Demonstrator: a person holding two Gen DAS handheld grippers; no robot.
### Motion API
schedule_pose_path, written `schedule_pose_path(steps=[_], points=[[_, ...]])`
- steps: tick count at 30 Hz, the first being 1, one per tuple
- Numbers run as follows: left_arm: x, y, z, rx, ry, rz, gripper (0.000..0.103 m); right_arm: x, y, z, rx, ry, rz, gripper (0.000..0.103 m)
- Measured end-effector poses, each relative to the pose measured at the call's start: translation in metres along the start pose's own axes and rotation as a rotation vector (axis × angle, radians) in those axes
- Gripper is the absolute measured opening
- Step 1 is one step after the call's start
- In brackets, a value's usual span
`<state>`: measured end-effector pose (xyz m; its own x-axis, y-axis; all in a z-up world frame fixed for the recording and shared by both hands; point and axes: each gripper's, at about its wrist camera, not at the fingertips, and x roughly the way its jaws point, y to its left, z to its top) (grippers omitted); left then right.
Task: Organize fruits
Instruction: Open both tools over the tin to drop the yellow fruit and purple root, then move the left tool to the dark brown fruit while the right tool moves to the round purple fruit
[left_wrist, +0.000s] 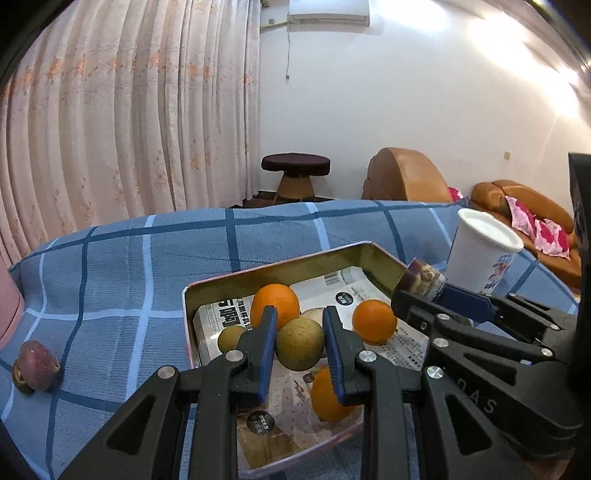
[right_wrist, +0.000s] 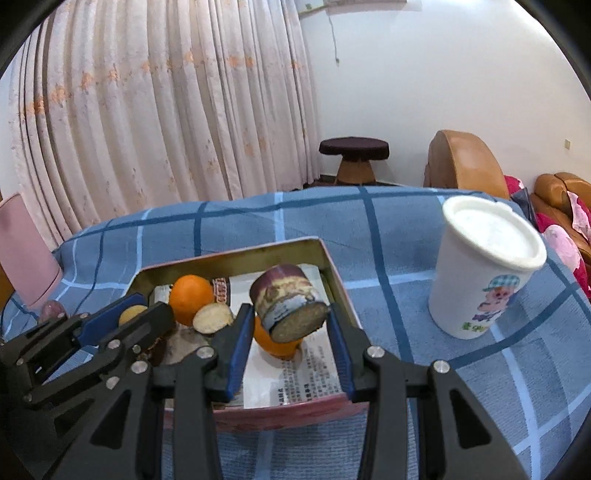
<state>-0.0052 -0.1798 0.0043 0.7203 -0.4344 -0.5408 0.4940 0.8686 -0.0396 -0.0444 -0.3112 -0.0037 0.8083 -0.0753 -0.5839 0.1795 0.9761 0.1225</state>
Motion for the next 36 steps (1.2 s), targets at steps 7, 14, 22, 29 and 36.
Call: schedule_pose_path(steps=[7, 14, 22, 29, 36], points=[[0.006, 0.001, -0.003, -0.003, 0.019, 0.045, 0.027, 0.005, 0.002, -0.001, 0.002, 0.014, 0.018, 0.045], [-0.001, -0.004, -0.004, 0.039, -0.014, 0.085, 0.061, -0.008, -0.004, 0.001, 0.039, -0.066, 0.010, 0.069], [-0.021, -0.012, -0.003, 0.088, -0.128, 0.155, 0.086, -0.017, -0.015, 0.005, 0.114, -0.122, 0.033, 0.075], [-0.021, 0.007, -0.006, 0.040, -0.103, 0.182, 0.086, -0.015, -0.012, 0.000, 0.113, -0.143, 0.020, 0.077], [-0.027, 0.028, -0.013, -0.005, -0.098, 0.230, 0.086, -0.022, 0.005, -0.005, 0.071, -0.190, 0.030, 0.078]])
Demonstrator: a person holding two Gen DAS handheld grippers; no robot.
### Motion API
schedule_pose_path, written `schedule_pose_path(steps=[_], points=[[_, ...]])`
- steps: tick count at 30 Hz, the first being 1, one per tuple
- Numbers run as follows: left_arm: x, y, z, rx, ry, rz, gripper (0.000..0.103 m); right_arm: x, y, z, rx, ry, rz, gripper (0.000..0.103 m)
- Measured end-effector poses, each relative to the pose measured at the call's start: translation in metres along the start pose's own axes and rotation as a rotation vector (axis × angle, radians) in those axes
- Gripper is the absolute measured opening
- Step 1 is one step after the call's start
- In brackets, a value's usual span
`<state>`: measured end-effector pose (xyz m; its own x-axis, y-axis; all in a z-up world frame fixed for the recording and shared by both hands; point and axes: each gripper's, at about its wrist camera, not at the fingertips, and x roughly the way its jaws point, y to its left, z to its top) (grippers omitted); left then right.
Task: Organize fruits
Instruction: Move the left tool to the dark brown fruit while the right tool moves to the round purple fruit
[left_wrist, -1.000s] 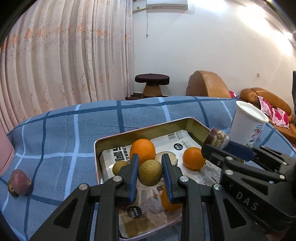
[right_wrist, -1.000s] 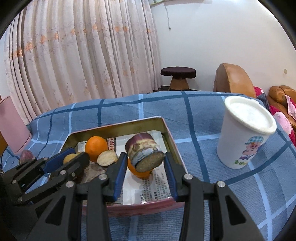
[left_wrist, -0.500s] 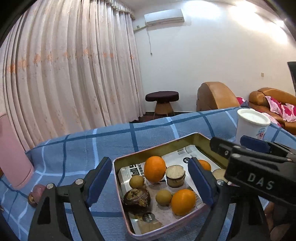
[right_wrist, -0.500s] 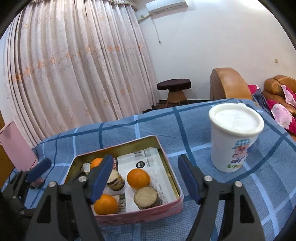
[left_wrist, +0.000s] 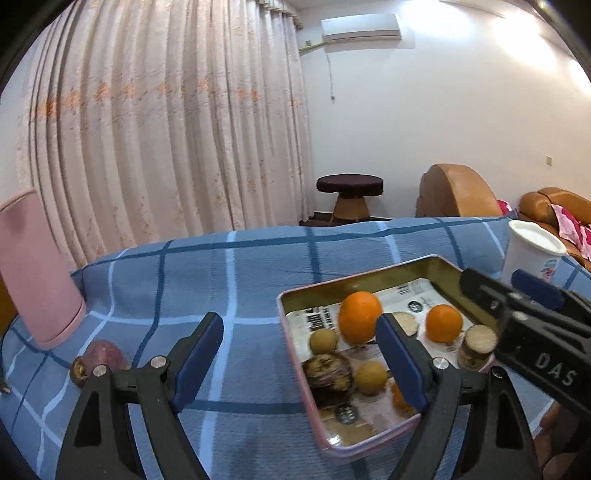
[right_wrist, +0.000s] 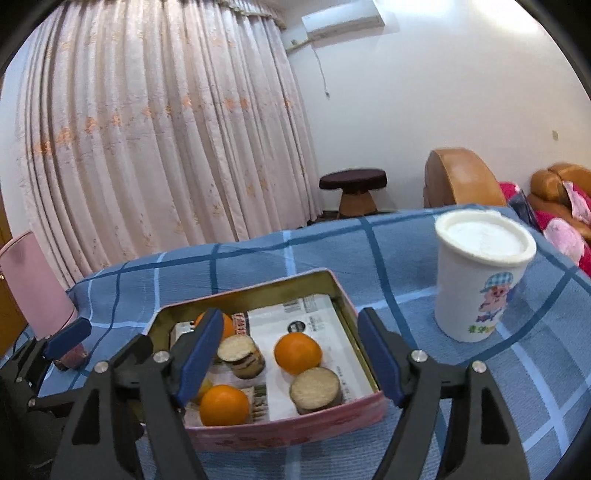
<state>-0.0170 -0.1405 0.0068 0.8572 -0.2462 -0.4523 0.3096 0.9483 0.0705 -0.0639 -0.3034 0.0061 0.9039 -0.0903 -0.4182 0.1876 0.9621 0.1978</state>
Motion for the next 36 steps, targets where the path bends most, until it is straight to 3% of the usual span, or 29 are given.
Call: schedule_pose_path(steps=[4, 13, 22, 30, 36], points=[[-0.001, 0.012, -0.003, -0.032, 0.013, 0.013, 0.086, -0.008, 0.007, -0.001, -0.008, -0.038, -0.020, 0.083], [-0.006, 0.047, -0.011, -0.059, 0.032, 0.054, 0.085, -0.004, 0.025, -0.006, 0.023, -0.007, 0.001, 0.083], [-0.009, 0.092, -0.019, -0.071, 0.047, 0.108, 0.085, 0.003, 0.079, -0.016, -0.006, 0.034, 0.092, 0.083], [-0.003, 0.151, -0.025, -0.129, 0.099, 0.162, 0.086, 0.015, 0.131, -0.026, -0.055, 0.081, 0.173, 0.083], [0.003, 0.221, -0.030, -0.249, 0.180, 0.231, 0.085, 0.031, 0.175, -0.032, -0.126, 0.151, 0.259, 0.083]])
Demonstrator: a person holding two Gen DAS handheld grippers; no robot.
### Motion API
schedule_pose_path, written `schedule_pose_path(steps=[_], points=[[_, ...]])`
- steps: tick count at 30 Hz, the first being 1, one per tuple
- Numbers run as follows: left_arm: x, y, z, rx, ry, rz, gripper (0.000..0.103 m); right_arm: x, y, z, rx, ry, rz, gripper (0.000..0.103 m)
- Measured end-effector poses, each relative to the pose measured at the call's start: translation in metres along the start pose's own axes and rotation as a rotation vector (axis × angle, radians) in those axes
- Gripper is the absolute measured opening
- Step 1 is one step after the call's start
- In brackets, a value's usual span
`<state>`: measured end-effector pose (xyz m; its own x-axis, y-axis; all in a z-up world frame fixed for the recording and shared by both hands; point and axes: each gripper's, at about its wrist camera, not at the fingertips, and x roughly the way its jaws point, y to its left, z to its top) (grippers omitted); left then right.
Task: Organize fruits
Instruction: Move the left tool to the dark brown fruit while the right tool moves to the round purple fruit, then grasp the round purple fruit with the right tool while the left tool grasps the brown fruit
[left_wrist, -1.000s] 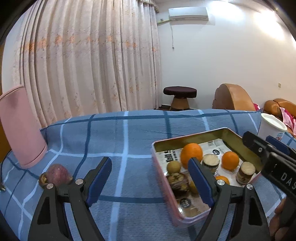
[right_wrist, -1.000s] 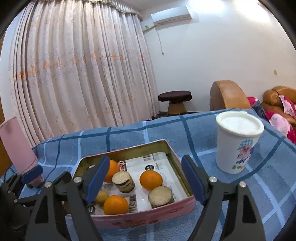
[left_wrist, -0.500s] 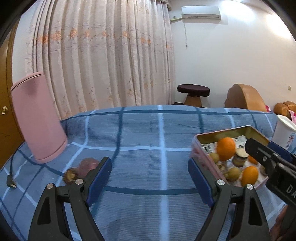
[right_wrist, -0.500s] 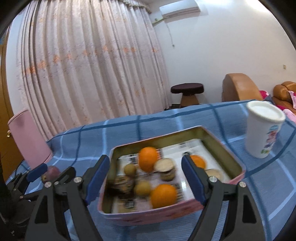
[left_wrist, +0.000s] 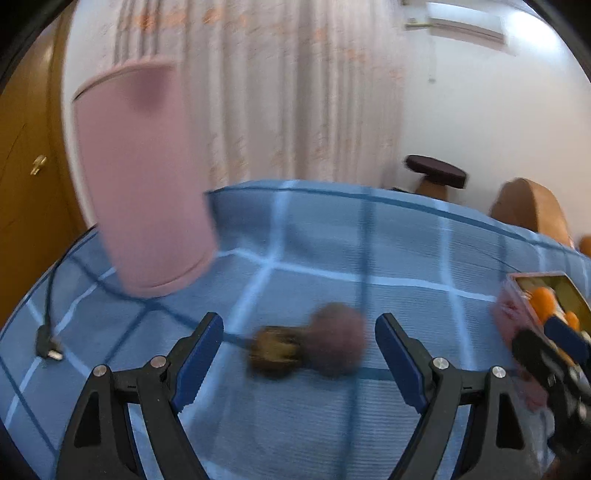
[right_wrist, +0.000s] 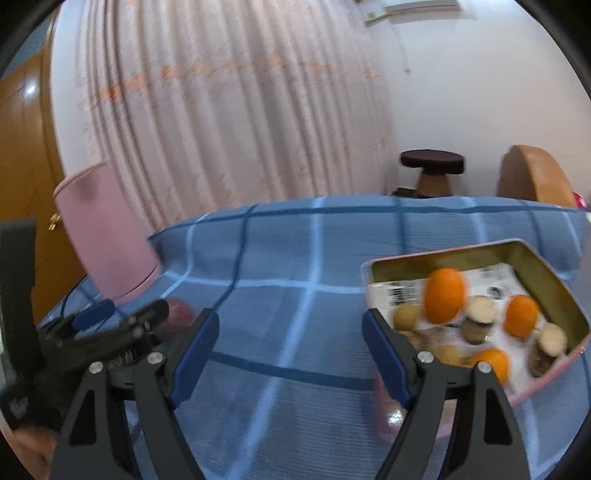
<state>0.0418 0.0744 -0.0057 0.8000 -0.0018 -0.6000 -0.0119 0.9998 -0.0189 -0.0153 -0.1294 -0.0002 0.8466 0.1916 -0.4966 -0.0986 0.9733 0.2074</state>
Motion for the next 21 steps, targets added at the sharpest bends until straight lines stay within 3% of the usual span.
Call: schedule_pose_path(steps=[8, 14, 16, 19, 21], points=[[0.013, 0.073, 0.007, -0.152, 0.049, 0.130, 0.085, 0.051, 0.061, 0.002, -0.101, 0.135, 0.129, 0.082], [0.016, 0.081, 0.008, -0.148, 0.053, 0.216, 0.085, 0.092, 0.093, 0.001, -0.133, 0.263, 0.166, 0.079], [0.016, 0.082, 0.009, -0.147, 0.055, 0.225, 0.085, 0.105, 0.097, 0.000, -0.130, 0.310, 0.140, 0.068], [0.020, 0.084, 0.009, -0.152, 0.067, 0.216, 0.085, 0.115, 0.092, 0.000, -0.079, 0.359, 0.195, 0.056], [0.021, 0.082, 0.009, -0.147, 0.065, 0.212, 0.085, 0.112, 0.091, 0.001, -0.082, 0.353, 0.211, 0.056]])
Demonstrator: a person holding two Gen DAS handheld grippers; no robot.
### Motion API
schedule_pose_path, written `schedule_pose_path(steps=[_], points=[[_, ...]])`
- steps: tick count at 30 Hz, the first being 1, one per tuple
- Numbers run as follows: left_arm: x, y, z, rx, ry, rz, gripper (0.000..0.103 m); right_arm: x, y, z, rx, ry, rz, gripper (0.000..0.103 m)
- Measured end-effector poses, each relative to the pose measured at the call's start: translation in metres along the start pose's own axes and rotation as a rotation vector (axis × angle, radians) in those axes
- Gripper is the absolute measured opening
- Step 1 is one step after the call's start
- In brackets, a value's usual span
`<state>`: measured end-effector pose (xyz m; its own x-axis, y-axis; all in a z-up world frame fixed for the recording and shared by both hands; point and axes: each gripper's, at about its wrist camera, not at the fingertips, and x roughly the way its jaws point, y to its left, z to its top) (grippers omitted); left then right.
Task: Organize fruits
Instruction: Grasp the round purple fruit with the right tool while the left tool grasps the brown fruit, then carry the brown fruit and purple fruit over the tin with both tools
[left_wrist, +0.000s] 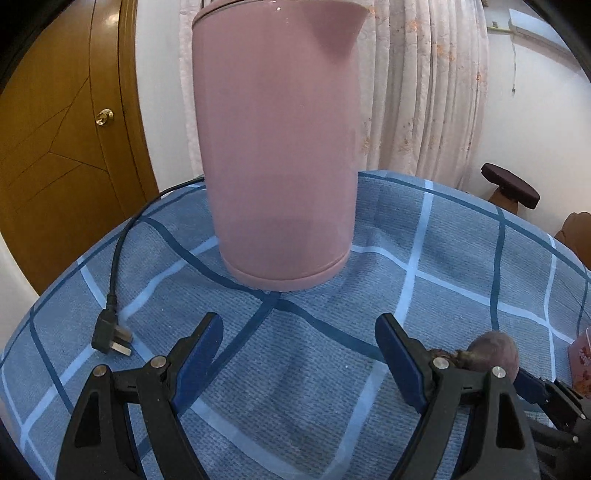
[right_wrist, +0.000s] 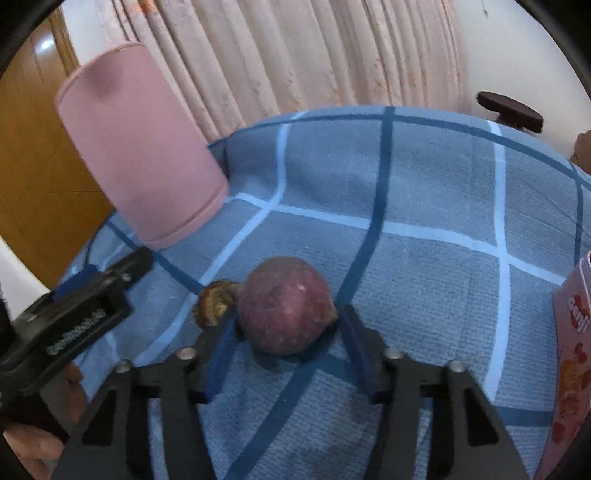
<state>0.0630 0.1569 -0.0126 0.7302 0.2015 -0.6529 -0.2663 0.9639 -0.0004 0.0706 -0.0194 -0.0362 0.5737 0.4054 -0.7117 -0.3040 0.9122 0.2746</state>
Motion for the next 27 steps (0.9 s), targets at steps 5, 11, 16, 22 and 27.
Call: schedule_pose_path(steps=[5, 11, 16, 22, 27], points=[[-0.001, -0.002, 0.000, -0.003, 0.000, -0.070, 0.085, -0.023, -0.012, -0.008, 0.048, -0.076, -0.033, 0.055], [-0.009, -0.041, -0.009, 0.123, 0.008, -0.244, 0.085, -0.070, -0.027, -0.024, 0.057, -0.216, -0.159, 0.055], [0.006, -0.081, -0.020, 0.257, 0.090, -0.241, 0.055, -0.088, -0.038, -0.038, 0.067, -0.225, -0.162, 0.029], [0.015, -0.091, -0.024, 0.272, 0.151, -0.225, 0.042, -0.093, -0.031, -0.045, 0.020, -0.235, -0.189, 0.029], [0.015, -0.081, -0.021, 0.211, 0.149, -0.282, 0.041, -0.098, -0.046, -0.048, 0.093, -0.230, -0.123, 0.053]])
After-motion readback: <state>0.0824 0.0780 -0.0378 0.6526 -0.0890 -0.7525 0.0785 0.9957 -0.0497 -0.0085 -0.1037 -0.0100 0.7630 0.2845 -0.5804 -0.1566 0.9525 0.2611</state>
